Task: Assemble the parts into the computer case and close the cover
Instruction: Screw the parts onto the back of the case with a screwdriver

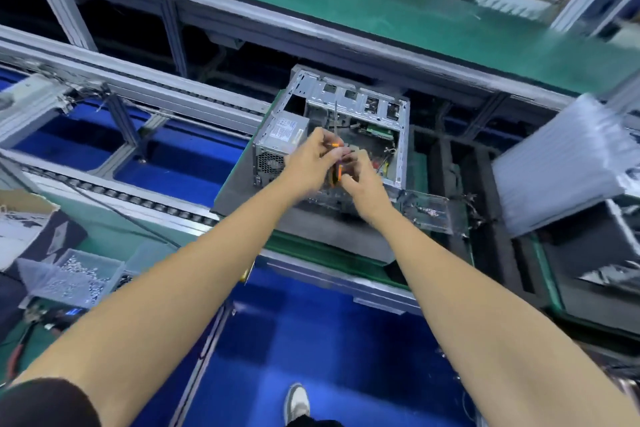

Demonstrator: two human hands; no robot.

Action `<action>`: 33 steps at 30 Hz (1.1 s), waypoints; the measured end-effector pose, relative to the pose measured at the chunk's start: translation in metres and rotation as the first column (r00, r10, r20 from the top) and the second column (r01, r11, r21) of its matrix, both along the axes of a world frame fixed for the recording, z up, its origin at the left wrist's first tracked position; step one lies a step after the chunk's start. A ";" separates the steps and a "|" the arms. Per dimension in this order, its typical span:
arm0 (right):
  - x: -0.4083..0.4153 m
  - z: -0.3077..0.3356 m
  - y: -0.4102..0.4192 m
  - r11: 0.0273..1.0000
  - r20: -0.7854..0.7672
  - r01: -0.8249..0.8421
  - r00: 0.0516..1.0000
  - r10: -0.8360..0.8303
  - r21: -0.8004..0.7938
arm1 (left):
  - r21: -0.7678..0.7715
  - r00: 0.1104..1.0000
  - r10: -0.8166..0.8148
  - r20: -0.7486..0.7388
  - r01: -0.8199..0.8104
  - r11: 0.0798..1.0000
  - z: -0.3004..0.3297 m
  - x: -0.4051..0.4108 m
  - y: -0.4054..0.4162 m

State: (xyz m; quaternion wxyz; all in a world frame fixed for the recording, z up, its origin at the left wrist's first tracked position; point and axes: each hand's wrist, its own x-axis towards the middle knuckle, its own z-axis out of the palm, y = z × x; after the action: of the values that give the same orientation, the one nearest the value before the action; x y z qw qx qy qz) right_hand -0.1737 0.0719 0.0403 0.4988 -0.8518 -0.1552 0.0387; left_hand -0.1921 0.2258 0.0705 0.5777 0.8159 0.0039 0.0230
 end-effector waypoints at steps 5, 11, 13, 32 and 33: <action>0.021 0.016 -0.052 0.995 -0.011 0.101 0.995 -0.101 0.026 | 0.009 0.994 -0.110 0.013 0.110 0.994 0.020 0.031 -0.059; 0.064 0.006 -0.140 0.993 -0.039 0.119 0.992 -0.119 -0.001 | 0.098 0.970 -0.244 -0.002 0.243 0.965 0.008 0.094 -0.134; 0.083 -0.005 -0.174 0.992 -0.071 0.123 0.990 -0.125 -0.027 | 0.179 0.948 -0.317 -0.032 0.317 0.931 0.000 0.119 -0.160; 0.129 -0.149 -0.320 0.950 -0.333 0.215 0.899 -0.283 -0.227 | 0.585 0.561 -0.346 -0.752 0.810 0.042 -0.104 0.208 -0.272; 0.131 -0.150 -0.319 0.952 -0.335 0.212 0.901 -0.278 -0.220 | 0.566 0.536 -0.373 -0.758 0.824 0.033 -0.107 0.210 -0.271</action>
State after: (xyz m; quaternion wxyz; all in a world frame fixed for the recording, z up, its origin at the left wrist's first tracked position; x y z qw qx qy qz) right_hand -0.0430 -0.2467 -0.1101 0.4416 -0.8839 0.0519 0.1452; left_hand 0.0175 -0.0456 -0.0365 -0.0360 0.8814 -0.2444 -0.4026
